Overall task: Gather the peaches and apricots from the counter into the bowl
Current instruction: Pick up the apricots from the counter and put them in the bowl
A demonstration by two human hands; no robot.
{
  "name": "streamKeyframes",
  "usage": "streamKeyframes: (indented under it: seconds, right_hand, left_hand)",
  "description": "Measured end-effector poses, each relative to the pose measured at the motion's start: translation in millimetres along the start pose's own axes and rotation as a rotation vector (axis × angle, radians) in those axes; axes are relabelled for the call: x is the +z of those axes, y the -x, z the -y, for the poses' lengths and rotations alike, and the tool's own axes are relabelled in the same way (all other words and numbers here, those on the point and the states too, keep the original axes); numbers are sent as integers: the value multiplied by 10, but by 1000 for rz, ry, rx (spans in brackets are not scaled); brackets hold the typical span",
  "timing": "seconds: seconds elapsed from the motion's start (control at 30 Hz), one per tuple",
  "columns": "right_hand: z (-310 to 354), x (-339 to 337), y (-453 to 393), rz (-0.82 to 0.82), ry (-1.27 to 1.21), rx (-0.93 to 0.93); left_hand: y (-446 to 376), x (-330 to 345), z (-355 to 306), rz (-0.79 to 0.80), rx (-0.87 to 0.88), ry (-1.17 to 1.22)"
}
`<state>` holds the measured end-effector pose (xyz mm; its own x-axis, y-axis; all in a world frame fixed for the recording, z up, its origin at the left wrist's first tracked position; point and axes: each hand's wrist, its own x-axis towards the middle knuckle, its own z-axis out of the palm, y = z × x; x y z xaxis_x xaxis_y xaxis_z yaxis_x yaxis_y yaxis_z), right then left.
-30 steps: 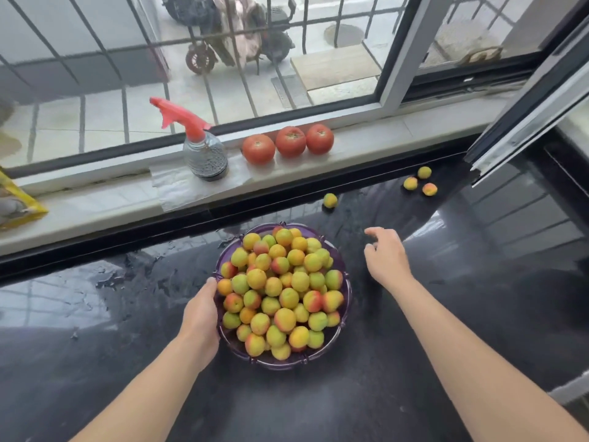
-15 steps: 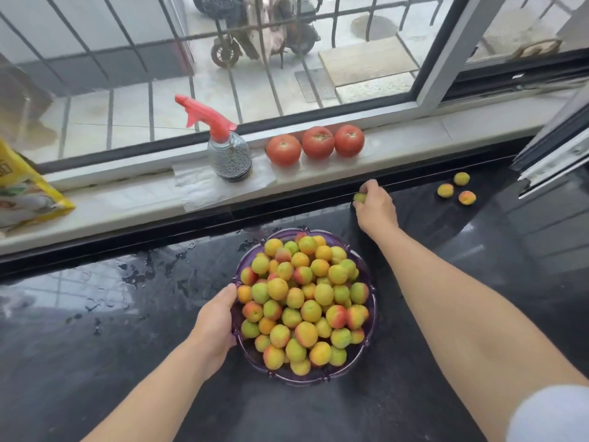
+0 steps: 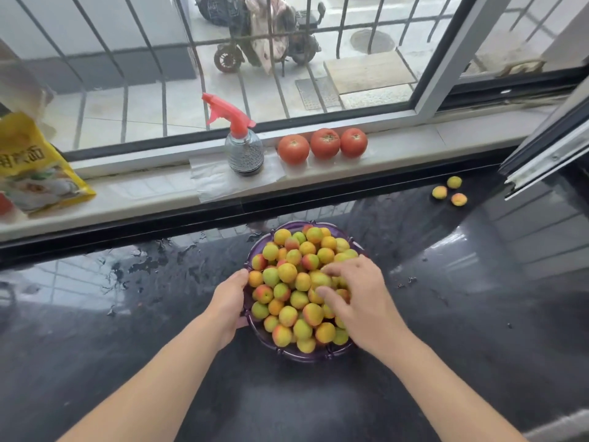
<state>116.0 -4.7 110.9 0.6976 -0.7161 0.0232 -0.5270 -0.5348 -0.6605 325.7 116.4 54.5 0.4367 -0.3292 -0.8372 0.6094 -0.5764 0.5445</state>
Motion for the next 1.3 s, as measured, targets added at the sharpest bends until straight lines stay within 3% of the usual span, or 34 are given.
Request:
streamKeyframes:
  seconds: [0.13, 0.4, 0.67, 0.8, 0.9, 1.3]
  right_hand:
    - [45, 410, 143, -32, 107, -145]
    - [110, 609, 167, -113, 334, -177]
    - [49, 468, 143, -126, 157, -161]
    - [-286, 258, -63, -351, 68, 55]
    - [-731, 122, -252, -421, 51, 295]
    - [-2126, -682, -1458, -153, 297, 660]
  left_hand:
    - [42, 0, -32, 2, 5, -23]
    - [111, -14, -92, 27, 12, -57]
    - [136, -13, -89, 18, 57, -33]
    - [97, 59, -29, -5, 52, 70]
    - [50, 125, 33, -24, 35, 198]
    - [-110, 191, -2, -53, 46, 209]
